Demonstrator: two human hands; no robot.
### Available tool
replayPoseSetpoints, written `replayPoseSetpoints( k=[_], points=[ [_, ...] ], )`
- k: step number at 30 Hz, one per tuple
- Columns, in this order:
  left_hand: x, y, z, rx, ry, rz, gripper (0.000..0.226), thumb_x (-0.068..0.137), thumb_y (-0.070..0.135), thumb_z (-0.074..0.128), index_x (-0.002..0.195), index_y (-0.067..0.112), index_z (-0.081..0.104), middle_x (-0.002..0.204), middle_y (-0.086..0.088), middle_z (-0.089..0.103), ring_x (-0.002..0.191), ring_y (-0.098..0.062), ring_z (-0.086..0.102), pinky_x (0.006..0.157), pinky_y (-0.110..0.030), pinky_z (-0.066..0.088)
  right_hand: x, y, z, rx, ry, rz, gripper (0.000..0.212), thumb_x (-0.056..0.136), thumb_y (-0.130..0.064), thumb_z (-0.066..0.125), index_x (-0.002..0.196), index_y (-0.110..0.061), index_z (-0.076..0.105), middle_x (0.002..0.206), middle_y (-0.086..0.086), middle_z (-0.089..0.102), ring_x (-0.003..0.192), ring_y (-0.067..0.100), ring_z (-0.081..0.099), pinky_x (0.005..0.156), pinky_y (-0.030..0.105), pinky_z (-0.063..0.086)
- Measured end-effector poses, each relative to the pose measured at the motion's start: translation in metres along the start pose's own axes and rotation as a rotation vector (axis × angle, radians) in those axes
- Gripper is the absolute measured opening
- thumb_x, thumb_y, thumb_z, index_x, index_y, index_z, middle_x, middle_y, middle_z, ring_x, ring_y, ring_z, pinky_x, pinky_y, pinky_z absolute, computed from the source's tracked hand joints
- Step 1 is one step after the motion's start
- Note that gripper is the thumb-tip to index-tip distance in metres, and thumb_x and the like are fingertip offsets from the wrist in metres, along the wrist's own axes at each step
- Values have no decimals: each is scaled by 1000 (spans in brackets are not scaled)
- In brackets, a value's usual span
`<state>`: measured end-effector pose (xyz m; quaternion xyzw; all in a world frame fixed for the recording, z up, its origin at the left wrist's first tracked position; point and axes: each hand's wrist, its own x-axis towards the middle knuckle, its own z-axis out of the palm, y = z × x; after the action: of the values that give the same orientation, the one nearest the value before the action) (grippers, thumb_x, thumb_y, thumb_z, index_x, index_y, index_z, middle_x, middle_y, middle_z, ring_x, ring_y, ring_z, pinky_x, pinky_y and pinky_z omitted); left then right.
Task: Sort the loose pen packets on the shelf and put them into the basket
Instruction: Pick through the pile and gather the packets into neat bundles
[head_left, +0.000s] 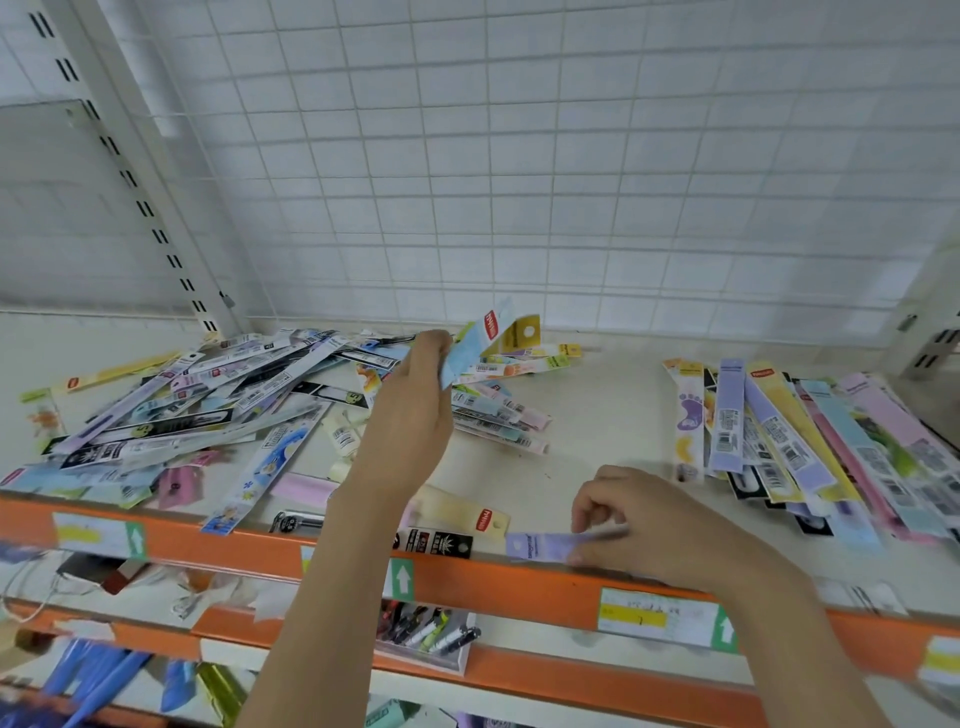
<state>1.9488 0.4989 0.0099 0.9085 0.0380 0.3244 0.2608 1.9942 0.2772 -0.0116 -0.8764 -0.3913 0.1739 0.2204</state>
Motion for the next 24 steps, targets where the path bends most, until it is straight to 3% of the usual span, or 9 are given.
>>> replayPoseSetpoints(
  k=[2, 6, 8, 11, 15, 18, 21, 24],
  points=[
    [-1, 2, -1, -4, 17, -6, 31, 93, -3, 42, 124, -4, 42, 88, -8, 50, 69, -23, 43, 52, -23, 27, 3, -1, 1, -25, 0, -3, 13, 82, -43, 65, 80, -34, 55, 88, -13, 50, 82, -2, 48, 72, 16, 40],
    [-3, -3, -1, -29, 10, 44, 38, 94, 0, 45, 131, -3, 40, 109, -17, 56, 83, -18, 46, 68, -26, 33, 8, -2, 2, -72, 37, -16, 20, 92, -43, 52, 84, -25, 58, 83, -11, 53, 74, 3, 47, 70, 20, 40],
    [-4, -7, -3, -40, 13, 33, 37, 95, 6, 46, 131, 0, 42, 109, -14, 53, 84, -13, 44, 68, -15, 33, 11, -4, 0, -46, 86, -1, 23, 95, -42, 46, 85, -23, 54, 79, -6, 59, 67, 5, 49, 63, 23, 39],
    [-4, -16, -8, -3, 50, 19, 30, 96, 17, 48, 115, -4, 53, 101, -10, 49, 78, -12, 42, 65, -10, 34, 18, -8, -3, -14, 172, -4, 17, 99, -38, 36, 89, -26, 43, 72, -3, 62, 64, 9, 59, 61, 31, 46],
    [-5, -31, -21, 81, 135, 20, 37, 93, 28, 48, 84, -6, 60, 87, -11, 52, 68, -20, 46, 59, -18, 27, 33, -17, -1, -36, 291, -50, 17, 99, -39, 32, 95, -25, 40, 54, -4, 42, 44, 10, 36, 49, 27, 29],
    [-9, -35, -39, 66, 153, -56, 44, 95, 42, 41, 95, 0, 57, 73, -7, 54, 61, -26, 46, 51, -29, 32, 47, -26, 5, 3, 310, -15, 21, 98, -41, 37, 101, -22, 46, 64, -8, 47, 53, 8, 42, 51, 23, 30],
    [-9, -41, -56, -61, 190, -133, 35, 97, 34, 37, 117, 9, 50, 73, -12, 62, 55, -22, 51, 51, -38, 38, 60, -35, 13, 14, 272, -6, 17, 98, -33, 41, 110, -22, 49, 90, -7, 52, 77, 9, 51, 64, 21, 38],
    [-7, -49, -71, -178, 215, -199, 11, 98, 26, 38, 105, 23, 46, 66, -4, 53, 55, -18, 48, 53, -37, 38, 73, -53, 18, 19, 281, -35, 24, 101, -29, 32, 119, -24, 47, 99, -4, 53, 89, 18, 53, 77, 31, 42]
  ],
)
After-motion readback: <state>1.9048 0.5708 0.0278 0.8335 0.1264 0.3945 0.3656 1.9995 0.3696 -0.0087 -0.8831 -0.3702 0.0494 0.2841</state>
